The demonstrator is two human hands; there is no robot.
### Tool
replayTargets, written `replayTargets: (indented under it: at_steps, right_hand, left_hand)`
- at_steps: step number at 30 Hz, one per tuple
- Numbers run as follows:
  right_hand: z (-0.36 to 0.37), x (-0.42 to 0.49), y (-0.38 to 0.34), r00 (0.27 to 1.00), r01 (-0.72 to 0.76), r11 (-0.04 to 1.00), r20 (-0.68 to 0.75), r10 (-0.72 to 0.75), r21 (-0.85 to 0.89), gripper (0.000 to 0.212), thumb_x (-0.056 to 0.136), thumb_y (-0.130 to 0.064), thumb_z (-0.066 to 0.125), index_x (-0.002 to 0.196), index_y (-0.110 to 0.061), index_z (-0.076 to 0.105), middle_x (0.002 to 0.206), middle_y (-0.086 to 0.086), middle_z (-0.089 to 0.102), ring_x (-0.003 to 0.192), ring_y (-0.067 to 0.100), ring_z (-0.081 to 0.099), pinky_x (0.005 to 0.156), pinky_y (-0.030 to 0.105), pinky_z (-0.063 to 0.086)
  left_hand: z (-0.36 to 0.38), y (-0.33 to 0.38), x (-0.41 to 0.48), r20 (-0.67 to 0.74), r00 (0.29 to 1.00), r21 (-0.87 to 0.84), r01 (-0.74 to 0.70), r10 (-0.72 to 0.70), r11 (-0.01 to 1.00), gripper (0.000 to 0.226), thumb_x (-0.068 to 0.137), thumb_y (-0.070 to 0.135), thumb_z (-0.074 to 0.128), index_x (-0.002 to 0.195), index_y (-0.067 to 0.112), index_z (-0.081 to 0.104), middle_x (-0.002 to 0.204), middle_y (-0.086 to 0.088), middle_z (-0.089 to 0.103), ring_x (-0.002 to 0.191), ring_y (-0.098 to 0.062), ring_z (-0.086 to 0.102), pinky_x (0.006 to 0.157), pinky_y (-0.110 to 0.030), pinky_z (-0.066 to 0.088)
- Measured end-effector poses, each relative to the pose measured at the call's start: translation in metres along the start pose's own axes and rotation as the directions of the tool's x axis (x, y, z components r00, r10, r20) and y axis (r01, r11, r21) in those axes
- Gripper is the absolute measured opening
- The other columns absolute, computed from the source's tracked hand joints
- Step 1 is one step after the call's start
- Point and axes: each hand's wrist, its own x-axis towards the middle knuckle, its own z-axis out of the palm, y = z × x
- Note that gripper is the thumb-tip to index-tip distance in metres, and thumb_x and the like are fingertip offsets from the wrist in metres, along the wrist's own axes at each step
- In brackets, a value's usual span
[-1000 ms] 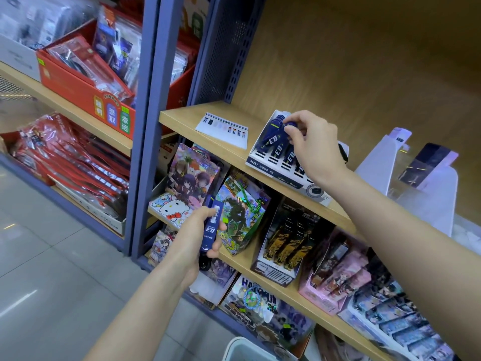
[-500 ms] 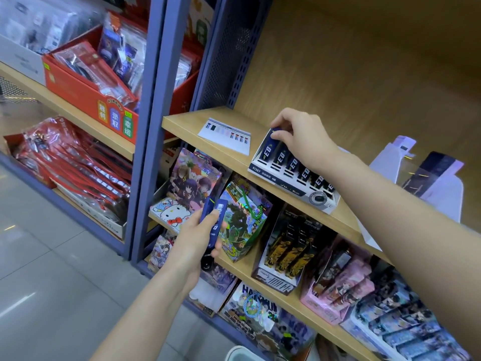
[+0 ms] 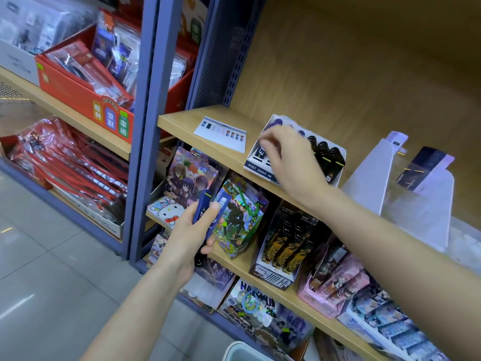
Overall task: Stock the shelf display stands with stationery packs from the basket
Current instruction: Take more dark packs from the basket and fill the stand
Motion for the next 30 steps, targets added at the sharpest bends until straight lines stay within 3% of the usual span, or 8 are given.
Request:
replayTargets:
  at_steps: [3, 7, 10, 13, 17, 21, 24, 30]
  right_hand:
    - [0.015, -0.032, -0.008, 0.953, -0.157, 0.981, 0.277, 0.12, 0.116, 0.021, 0.099, -0.025, 0.047, 0.102, -0.012, 0.064, 0.09, -0.003, 0.061, 0.079, 0.01, 0.056, 0.072, 0.023, 0.041]
    - [0.028, -0.054, -0.008, 0.784, -0.453, 0.862, 0.561, 0.266, 0.225, 0.024, 0.096, -0.031, 0.052, 0.102, -0.012, 0.064, 0.077, -0.006, 0.059, 0.069, 0.005, 0.056, 0.061, 0.013, 0.045]
    - [0.025, -0.056, -0.005, 0.753, -0.57, 0.756, 0.573, 0.324, 0.321, 0.019, 0.095, -0.026, 0.054, 0.096, -0.01, 0.065, 0.067, -0.003, 0.058, 0.053, 0.004, 0.054, 0.062, 0.015, 0.049]
    - [0.016, -0.057, -0.001, 0.776, -0.623, 0.601, 0.497, 0.389, 0.501, 0.014, 0.097, -0.021, 0.05, 0.092, -0.014, 0.061, 0.072, 0.001, 0.062, 0.057, 0.005, 0.062, 0.072, 0.021, 0.056]
    - [0.004, -0.068, -0.001, 0.858, -0.51, 0.534, 0.352, 0.374, 0.675, 0.014, 0.096, -0.006, 0.049, 0.091, -0.009, 0.061, 0.081, 0.007, 0.066, 0.07, 0.008, 0.068, 0.069, 0.019, 0.056]
    - [-0.001, -0.085, -0.001, 0.939, -0.333, 0.697, 0.286, 0.188, 0.635, 0.02, 0.089, 0.0, 0.058, 0.089, -0.017, 0.067, 0.09, 0.004, 0.069, 0.085, 0.011, 0.068, 0.082, 0.024, 0.055]
    - [0.002, -0.096, 0.0, 0.983, -0.039, 0.884, 0.177, -0.049, 0.466, 0.019, 0.084, -0.004, 0.067, 0.091, -0.021, 0.071, 0.098, -0.002, 0.064, 0.09, 0.005, 0.062, 0.081, 0.019, 0.051]
    - [0.019, -0.113, 0.002, 0.924, 0.29, 0.907, 0.157, -0.348, 0.306, 0.02, 0.088, -0.017, 0.063, 0.104, -0.008, 0.07, 0.107, 0.001, 0.057, 0.094, 0.008, 0.06, 0.086, 0.023, 0.051]
  left_hand:
    - [0.001, 0.002, -0.002, 0.047, 0.999, 0.029, 0.001, -0.002, 1.0, 0.015, 0.093, 0.031, 0.057, 0.099, 0.017, 0.059, 0.057, 0.011, 0.052, 0.041, -0.008, 0.031, 0.038, -0.016, 0.024]
    - [0.004, 0.0, -0.005, 0.094, 0.996, 0.103, -0.01, 0.0, 0.995, 0.016, 0.092, 0.03, 0.059, 0.094, 0.014, 0.06, 0.065, 0.003, 0.05, 0.041, -0.007, 0.032, 0.037, -0.016, 0.024]
    - [0.007, -0.002, -0.009, 0.113, 0.994, 0.121, 0.001, -0.014, 0.993, 0.018, 0.092, 0.029, 0.059, 0.092, 0.011, 0.058, 0.067, 0.004, 0.054, 0.04, -0.006, 0.032, 0.037, -0.016, 0.024]
    - [0.008, -0.002, -0.01, 0.091, 0.996, 0.082, 0.012, -0.02, 0.997, 0.018, 0.094, 0.027, 0.056, 0.091, 0.009, 0.056, 0.054, 0.01, 0.055, 0.036, -0.004, 0.028, 0.035, -0.014, 0.022]
    - [0.006, 0.0, -0.008, -0.005, 1.0, -0.012, -0.018, 0.018, 1.0, 0.015, 0.093, 0.024, 0.057, 0.1, 0.011, 0.061, 0.08, 0.002, 0.07, 0.036, -0.005, 0.027, 0.035, -0.014, 0.02]
    - [0.008, 0.002, -0.008, -0.022, 1.0, -0.023, 0.009, -0.01, 1.0, 0.023, 0.093, 0.033, 0.057, 0.103, 0.013, 0.064, 0.096, 0.001, 0.074, 0.036, -0.004, 0.026, 0.036, -0.013, 0.02]
    - [0.008, 0.0, -0.008, -0.048, 0.998, -0.08, 0.042, -0.046, 0.996, 0.014, 0.091, 0.029, 0.06, 0.092, 0.015, 0.061, 0.088, 0.001, 0.073, 0.037, -0.004, 0.025, 0.035, -0.012, 0.02]
    - [0.004, 0.001, -0.006, -0.099, 0.994, -0.127, 0.028, -0.041, 0.992, 0.005, 0.09, 0.015, 0.063, 0.093, 0.017, 0.06, 0.064, 0.002, 0.039, 0.036, -0.004, 0.023, 0.033, -0.013, 0.017]
